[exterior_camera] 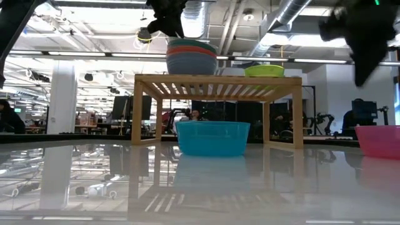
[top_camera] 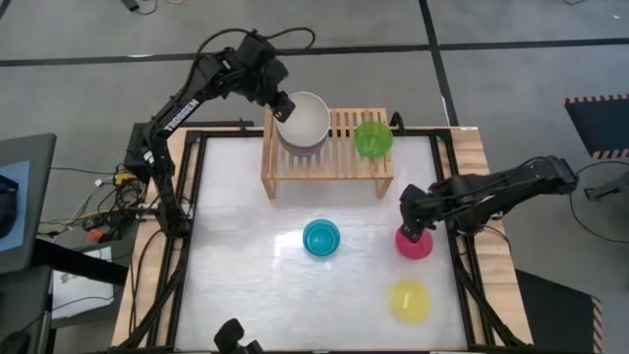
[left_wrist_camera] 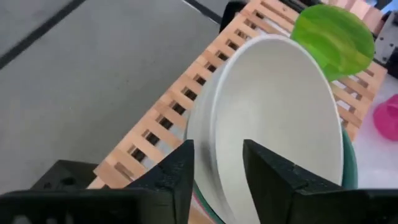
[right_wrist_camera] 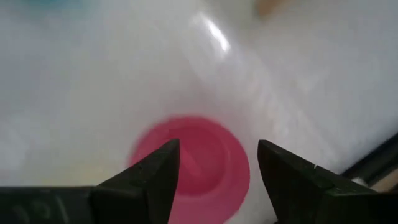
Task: Place and stack bowls onto a shelf
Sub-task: Stack the white bowl on top of the dark green bowl on the shelf, then stack the pink bowl on top of the green bowl on the shelf
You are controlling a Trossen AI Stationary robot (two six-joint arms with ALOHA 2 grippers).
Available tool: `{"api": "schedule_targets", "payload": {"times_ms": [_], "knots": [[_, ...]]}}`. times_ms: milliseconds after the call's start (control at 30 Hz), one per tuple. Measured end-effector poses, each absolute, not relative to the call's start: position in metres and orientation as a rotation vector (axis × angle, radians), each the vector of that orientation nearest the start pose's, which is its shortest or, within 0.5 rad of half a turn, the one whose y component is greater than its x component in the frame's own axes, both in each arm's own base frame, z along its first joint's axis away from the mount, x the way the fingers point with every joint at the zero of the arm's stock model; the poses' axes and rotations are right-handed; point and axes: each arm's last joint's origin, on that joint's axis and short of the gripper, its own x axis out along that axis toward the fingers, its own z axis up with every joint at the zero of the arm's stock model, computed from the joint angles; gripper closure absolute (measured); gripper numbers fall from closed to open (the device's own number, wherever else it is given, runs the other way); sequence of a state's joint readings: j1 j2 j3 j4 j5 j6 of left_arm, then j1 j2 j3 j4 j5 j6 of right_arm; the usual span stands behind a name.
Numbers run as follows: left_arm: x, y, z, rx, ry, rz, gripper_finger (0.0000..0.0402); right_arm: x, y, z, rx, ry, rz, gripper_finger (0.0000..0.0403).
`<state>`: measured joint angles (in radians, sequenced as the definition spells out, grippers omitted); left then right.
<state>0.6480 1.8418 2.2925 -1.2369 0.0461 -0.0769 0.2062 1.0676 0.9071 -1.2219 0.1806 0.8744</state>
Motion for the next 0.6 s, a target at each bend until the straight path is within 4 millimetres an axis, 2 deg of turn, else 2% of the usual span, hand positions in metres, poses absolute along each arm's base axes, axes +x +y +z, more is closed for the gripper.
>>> {"api": "schedule_targets", "payload": {"times_ms": [133,333,500,600], "knots": [[0.273,0.205,0.468,-0.311,0.636,0.610,0.0268,0.153,0.026,0.226,0.514,1.313,-0.625,0.0164],[0.261,0.196,0.488,-0.280,0.535,0.606,0.0252,0.141,0.013,0.194,0.555,1.374,-0.754,0.0164],[0.243,0.181,0.506,-0.262,0.476,0.604,0.0246,0.140,0.007,0.175,0.618,1.393,-0.713,0.0170],[0.232,0.169,0.516,-0.248,0.438,0.597,0.0246,0.139,0.004,0.170,0.629,1.396,-0.704,0.0196]]}}
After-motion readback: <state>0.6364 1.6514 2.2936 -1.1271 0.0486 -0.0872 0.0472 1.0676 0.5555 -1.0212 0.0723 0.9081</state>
